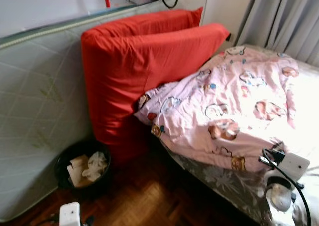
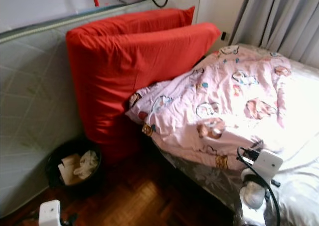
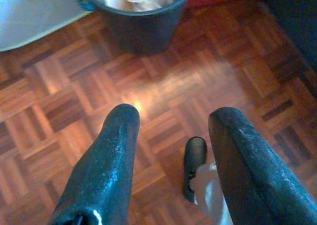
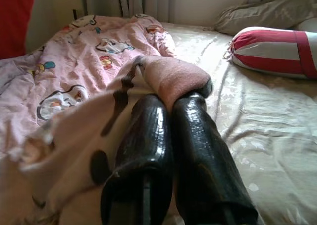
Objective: Clean up the room
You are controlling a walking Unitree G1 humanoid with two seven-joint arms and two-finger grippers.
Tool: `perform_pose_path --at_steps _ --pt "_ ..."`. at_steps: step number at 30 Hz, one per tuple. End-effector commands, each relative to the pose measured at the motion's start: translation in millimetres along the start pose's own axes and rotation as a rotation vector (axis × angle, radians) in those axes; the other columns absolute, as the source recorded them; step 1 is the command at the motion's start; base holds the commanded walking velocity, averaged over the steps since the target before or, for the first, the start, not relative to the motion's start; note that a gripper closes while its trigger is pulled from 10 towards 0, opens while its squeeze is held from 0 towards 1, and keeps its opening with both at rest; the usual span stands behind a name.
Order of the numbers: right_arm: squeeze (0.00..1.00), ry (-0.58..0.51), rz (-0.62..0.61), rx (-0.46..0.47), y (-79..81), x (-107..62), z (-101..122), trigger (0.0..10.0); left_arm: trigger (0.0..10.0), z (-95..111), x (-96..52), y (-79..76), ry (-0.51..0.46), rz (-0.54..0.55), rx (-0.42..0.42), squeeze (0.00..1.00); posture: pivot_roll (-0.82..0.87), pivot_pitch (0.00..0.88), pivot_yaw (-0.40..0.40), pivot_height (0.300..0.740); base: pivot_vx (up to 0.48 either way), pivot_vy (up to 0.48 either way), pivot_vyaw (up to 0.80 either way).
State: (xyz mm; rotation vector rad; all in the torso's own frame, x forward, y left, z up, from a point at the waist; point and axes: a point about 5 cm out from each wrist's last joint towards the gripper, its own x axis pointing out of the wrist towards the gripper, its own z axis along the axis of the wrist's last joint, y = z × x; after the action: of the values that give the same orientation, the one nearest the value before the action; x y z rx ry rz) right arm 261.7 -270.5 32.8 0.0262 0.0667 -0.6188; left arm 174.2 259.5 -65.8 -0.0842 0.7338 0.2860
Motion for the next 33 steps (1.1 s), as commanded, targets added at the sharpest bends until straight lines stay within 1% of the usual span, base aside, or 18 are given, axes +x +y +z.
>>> perform_pose_path --at_steps 1,8,10,15,16,17,18,22,24,26,27,28,33 --pt "0.0 -0.047 -0.039 -0.002 -8.2 4.8 9.7 10.0 10.0 -8.8 -2.1 -3.5 0.035 -0.017 0.003 0.0 0.06 0.033 -0.04 0.74 0.0 0.0 0.0" --pt "0.0 -0.032 -0.065 -0.012 -15.0 4.7 7.7 10.0 10.0 -9.7 -2.2 -3.7 0.044 -0.016 0.011 0.0 0.06 0.041 -0.04 0.74 0.0 0.0 0.0" --pt "0.0 0.012 -0.115 -0.042 -22.9 4.5 1.7 10.0 10.0 -13.4 -3.6 -2.0 0.058 -0.014 0.012 0.0 0.06 0.044 -0.04 0.74 0.0 0.0 0.0" --pt "0.0 0.052 -0.164 -0.065 -31.0 4.7 -3.2 10.0 10.0 -16.1 -5.1 2.0 0.069 -0.012 0.017 0.0 0.06 0.046 -0.04 0.74 0.0 0.0 0.0" --pt "0.0 0.07 -0.18 -0.076 -34.0 4.8 -5.3 10.0 10.0 -16.9 -5.8 4.1 0.073 -0.01 0.018 0.0 0.06 0.048 -0.041 0.74 0.0 0.0 0.0" --pt "0.0 0.112 -0.21 -0.05 -39.3 4.3 -10.1 10.0 10.0 -18.3 -6.8 7.5 0.081 -0.007 0.02 0.0 0.06 0.049 -0.04 0.74 0.0 0.0 0.0" --pt "0.0 0.131 -0.221 -0.039 -41.0 3.7 -12.4 10.0 10.0 -18.6 -7.1 8.7 0.083 -0.006 0.023 0.0 0.06 0.049 -0.04 0.74 0.0 0.0 0.0" --pt "0.0 0.179 -0.256 0.008 -45.4 1.0 -18.9 10.0 10.0 -19.4 -7.8 11.3 0.088 -0.005 0.024 0.0 0.06 0.05 -0.038 0.74 0.0 0.0 0.0" --pt "0.0 0.245 -0.255 0.031 -45.3 -1.5 -27.0 10.0 10.0 -19.6 -8.0 11.7 0.092 -0.015 0.039 0.0 0.06 0.05 -0.037 0.74 0.0 0.0 0.0" --pt "0.0 0.288 -0.241 0.028 -44.1 -3.6 -32.5 10.0 10.0 -19.8 -8.1 12.1 0.094 -0.017 0.042 0.0 0.05 0.049 -0.036 0.74 0.0 0.0 0.0" --pt "0.0 0.288 -0.241 0.028 -44.1 -3.6 -32.5 10.0 10.0 -19.8 -8.1 12.1 0.094 -0.017 0.042 0.0 0.05 0.049 -0.036 0.74 0.0 0.0 0.0" --pt "0.0 0.333 -0.239 0.021 -44.5 -6.5 -38.5 10.0 10.0 -19.9 -8.1 12.1 0.096 -0.019 0.043 0.0 0.05 0.049 -0.036 0.74 0.0 0.0 0.0" --pt "0.0 0.428 -0.275 0.022 -50.2 -16.1 -53.1 10.0 10.0 -20.6 -8.2 11.0 0.101 -0.031 0.061 0.0 0.06 0.05 -0.037 0.74 0.0 0.0 0.0"
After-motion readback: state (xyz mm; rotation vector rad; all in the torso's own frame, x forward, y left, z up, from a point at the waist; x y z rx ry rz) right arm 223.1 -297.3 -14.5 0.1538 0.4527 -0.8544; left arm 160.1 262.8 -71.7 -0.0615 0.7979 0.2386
